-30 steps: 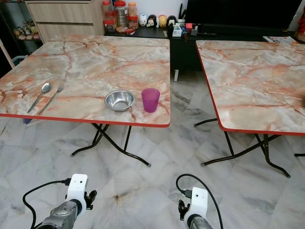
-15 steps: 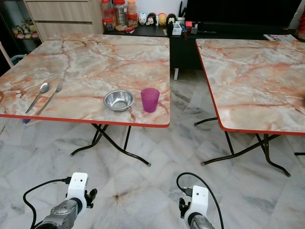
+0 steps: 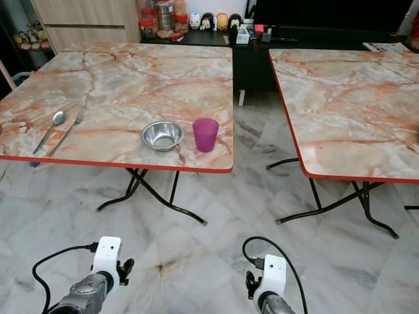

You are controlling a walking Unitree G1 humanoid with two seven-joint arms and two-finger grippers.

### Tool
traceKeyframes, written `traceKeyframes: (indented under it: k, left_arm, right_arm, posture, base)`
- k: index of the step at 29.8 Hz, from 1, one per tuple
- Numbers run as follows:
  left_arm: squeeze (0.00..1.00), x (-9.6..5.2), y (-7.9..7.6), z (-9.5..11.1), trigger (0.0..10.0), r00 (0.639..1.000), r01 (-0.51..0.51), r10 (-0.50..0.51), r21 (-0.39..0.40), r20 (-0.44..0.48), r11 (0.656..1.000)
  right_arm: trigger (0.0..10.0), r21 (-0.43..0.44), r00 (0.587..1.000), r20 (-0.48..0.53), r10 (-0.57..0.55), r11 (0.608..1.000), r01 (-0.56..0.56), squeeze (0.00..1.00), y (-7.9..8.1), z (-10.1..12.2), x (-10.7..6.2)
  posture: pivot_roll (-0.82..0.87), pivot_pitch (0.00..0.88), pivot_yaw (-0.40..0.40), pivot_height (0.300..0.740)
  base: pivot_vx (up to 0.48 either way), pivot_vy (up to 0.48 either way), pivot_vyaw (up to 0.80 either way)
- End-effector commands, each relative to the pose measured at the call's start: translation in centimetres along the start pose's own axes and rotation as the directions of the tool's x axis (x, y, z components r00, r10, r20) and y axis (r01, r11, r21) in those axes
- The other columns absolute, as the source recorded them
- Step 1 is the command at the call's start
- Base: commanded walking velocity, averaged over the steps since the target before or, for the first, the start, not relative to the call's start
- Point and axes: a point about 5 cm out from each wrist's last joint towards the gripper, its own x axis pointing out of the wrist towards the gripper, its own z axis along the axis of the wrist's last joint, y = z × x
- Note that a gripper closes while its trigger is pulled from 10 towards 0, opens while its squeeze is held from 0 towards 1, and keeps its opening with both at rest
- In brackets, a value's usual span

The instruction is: Setting the table

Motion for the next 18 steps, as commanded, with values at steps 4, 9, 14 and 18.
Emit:
traceKeyframes:
  k: [4,9,14,18]
  left_arm:
    - [0.00,-0.03,-0.13,-0.18,10.0,1.000,0.004,-0.004,0.000,-0.003,1.000]
    - [0.00,-0.03,-0.13,-0.07,10.0,1.000,-0.006,0.006,0.005,0.010,1.000]
    - [0.00,-0.03,-0.01,0.15,10.0,0.999,-0.017,0.018,-0.011,0.029,1.000]
    - [0.00,-0.02,0.47,0.73,10.0,0.996,-0.048,0.051,-0.053,0.068,0.997]
  right_arm:
    - [10.0,-0.002,1.000,0.004,-0.003,1.000,0.003,0.00,-0.23,-0.03,-0.05]
    - [10.0,-0.009,1.000,0.001,0.000,1.000,0.000,0.00,-0.21,-0.08,-0.06]
    - [10.0,-0.010,1.000,0.003,0.003,1.000,-0.003,0.00,-0.15,-0.04,-0.05]
    - [10.0,-0.001,1.000,0.023,-0.003,1.000,0.003,0.00,-0.01,0.27,0.01]
  posture:
    - [0.04,0.047,-0.009,0.740]
    - [0.04,0.045,-0.007,0.740]
    - [0.04,0.053,-0.007,0.740]
    - [0.05,0.069,-0.009,0.740]
  base:
    - [0.000,0.000,0.00]
    - [0.000,0.000,0.00]
    - [0.000,0.000,0.00]
    - [0.000,0.000,0.00]
